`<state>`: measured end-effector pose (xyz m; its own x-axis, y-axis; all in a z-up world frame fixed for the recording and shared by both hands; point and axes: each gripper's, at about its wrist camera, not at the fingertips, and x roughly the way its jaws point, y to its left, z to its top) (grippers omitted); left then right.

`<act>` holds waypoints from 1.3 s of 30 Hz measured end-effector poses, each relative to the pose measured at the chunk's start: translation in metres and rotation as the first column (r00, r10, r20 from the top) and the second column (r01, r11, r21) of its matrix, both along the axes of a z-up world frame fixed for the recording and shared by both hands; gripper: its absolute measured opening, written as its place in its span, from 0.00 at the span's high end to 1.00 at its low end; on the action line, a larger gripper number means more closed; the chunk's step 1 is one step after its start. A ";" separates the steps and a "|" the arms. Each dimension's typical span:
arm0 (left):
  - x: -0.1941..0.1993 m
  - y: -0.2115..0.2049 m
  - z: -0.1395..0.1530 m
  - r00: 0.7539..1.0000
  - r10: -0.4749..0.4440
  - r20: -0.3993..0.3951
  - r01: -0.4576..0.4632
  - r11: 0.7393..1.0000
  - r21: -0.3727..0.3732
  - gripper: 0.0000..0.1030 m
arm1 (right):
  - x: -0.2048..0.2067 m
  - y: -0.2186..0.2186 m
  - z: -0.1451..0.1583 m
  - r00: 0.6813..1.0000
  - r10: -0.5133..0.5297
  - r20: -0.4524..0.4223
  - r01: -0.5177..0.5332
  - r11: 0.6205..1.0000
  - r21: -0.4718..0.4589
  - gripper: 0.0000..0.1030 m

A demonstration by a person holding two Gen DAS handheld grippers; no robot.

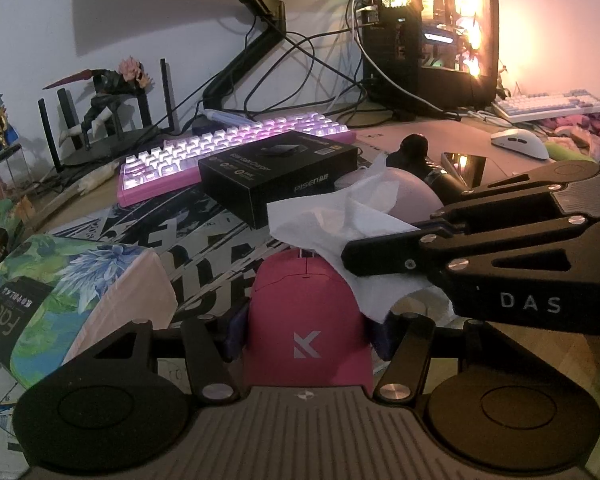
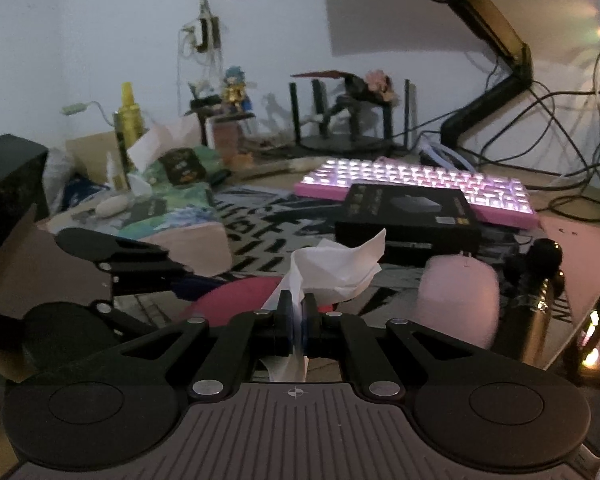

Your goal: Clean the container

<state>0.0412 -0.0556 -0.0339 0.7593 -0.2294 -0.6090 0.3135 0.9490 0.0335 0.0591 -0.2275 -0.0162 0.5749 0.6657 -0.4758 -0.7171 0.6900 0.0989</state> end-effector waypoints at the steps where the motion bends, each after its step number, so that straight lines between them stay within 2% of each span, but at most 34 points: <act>1: 0.000 0.000 0.000 1.000 0.000 0.000 0.000 1.000 0.000 0.42 | 0.000 0.000 0.000 1.000 0.001 0.001 -0.001 1.000 0.000 0.95; 20: 0.000 0.000 0.000 1.000 0.001 -0.001 -0.001 1.000 -0.001 0.42 | -0.015 0.015 0.006 1.000 0.008 0.010 -0.008 1.000 0.001 0.95; 31: 0.000 -0.001 0.000 1.000 0.001 -0.001 -0.001 1.000 0.000 0.42 | -0.025 0.044 0.006 0.997 -0.075 -0.013 0.075 0.997 -0.012 0.95; 33: 0.000 -0.001 0.000 1.000 0.001 0.000 -0.001 1.000 0.000 0.42 | -0.017 0.037 0.006 0.996 -0.089 -0.018 0.089 0.996 -0.016 0.95; 39: 0.000 -0.001 0.000 1.000 0.001 0.001 -0.001 1.000 0.002 0.42 | -0.025 0.054 0.006 0.995 -0.097 -0.014 0.096 0.995 -0.023 0.95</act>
<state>0.0410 -0.0561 -0.0340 0.7599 -0.2275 -0.6089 0.3126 0.9492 0.0355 0.0340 -0.1733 -0.0103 0.6283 0.5968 -0.4990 -0.6456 0.7579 0.0935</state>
